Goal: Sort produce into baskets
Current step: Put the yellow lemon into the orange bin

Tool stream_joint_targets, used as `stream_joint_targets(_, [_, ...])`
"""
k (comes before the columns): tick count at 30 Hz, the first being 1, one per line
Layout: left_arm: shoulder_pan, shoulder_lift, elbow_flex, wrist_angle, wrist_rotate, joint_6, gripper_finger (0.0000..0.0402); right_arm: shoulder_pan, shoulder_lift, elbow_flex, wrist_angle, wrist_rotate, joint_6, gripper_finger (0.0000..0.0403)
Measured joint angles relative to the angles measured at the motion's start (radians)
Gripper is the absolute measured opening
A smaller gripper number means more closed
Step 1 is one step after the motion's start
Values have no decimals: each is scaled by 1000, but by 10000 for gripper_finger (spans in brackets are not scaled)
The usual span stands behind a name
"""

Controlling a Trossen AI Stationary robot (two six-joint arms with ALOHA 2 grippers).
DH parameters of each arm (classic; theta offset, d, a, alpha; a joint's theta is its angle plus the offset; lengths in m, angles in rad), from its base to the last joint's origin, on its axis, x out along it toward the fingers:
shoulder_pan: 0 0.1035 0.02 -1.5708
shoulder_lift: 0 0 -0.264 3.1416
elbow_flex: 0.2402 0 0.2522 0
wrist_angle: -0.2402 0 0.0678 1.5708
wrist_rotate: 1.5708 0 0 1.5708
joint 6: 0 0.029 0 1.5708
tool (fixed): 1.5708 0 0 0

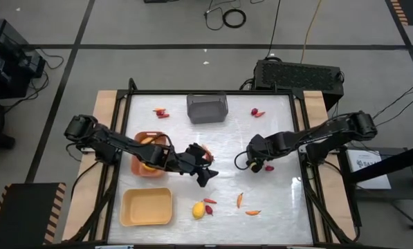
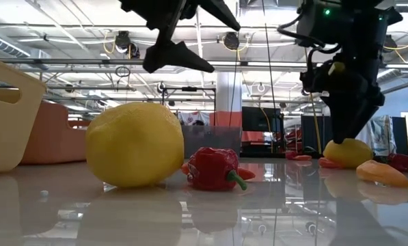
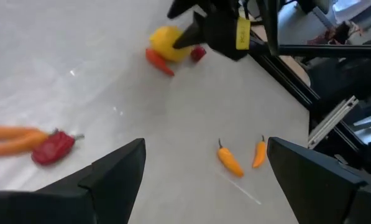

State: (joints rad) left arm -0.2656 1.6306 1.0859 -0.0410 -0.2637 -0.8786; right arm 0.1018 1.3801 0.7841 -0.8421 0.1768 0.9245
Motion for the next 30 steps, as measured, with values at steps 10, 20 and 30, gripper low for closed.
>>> stream_joint_targets(10, [-47,0,0,-3,-45,-34,340,-71,46,0,3,-50,-123,269])
stream_joint_targets(20, [-67,0,0,-3,-94,-37,340,-90,117,0,5,-76,-128,268])
stream_joint_targets(30, [-67,0,0,-20,-109,-57,340,-90,123,0,10,-75,-126,219])
